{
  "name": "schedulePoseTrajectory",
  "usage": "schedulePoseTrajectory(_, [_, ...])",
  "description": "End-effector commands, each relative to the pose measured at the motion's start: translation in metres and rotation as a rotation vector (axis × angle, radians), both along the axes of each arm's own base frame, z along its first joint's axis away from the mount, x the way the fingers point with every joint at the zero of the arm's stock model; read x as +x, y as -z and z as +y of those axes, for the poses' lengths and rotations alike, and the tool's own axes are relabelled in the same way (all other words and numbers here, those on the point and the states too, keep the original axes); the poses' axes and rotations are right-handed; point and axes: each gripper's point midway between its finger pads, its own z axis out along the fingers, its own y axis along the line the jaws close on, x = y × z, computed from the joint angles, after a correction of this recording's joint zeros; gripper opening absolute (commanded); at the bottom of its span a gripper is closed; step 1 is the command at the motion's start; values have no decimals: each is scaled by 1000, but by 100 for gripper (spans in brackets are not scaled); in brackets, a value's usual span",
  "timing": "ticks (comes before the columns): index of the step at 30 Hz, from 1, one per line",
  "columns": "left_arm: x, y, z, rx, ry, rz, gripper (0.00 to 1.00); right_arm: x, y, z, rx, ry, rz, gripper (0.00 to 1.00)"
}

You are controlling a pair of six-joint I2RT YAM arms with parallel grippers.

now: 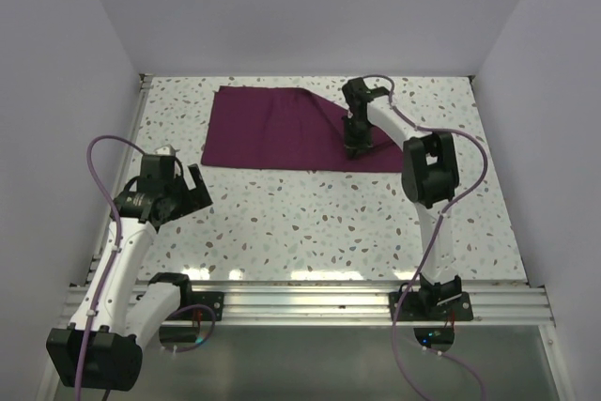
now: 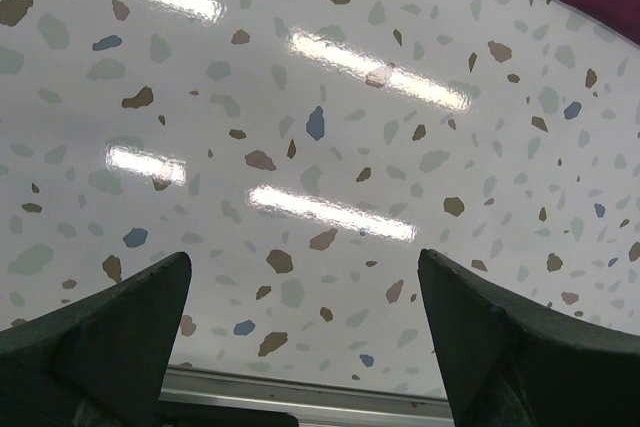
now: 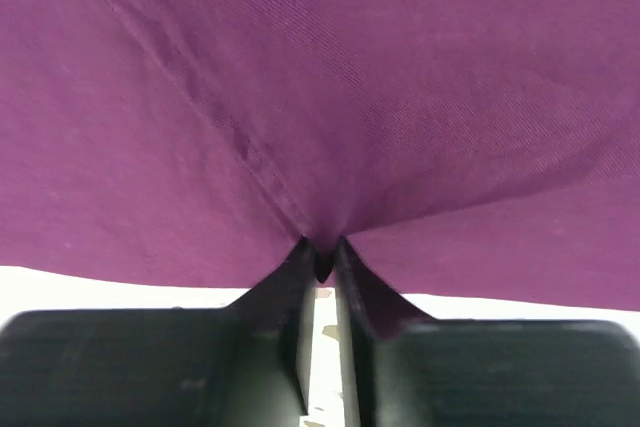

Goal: Open and lay out the surgical kit
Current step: Open the surgical kit at the center of the board.

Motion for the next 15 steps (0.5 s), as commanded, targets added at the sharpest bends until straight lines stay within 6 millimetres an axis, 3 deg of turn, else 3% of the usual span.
schedulePoseTrajectory(1, [6,-2,0,2,14,-25,100,10,-23,15,75,-11,-78,11])
schedulePoseTrajectory(4, [7,-2,0,2,14,-22,100,17,-20,11,45,-8,-81,0])
schedulePoseTrajectory(10, [6,0,0,0,10,-14,100,47,-30,0,15,55,-134,0])
schedulePoseTrajectory(15, [6,0,0,0,10,-14,100,87,-46,-29,4,167,-224,0])
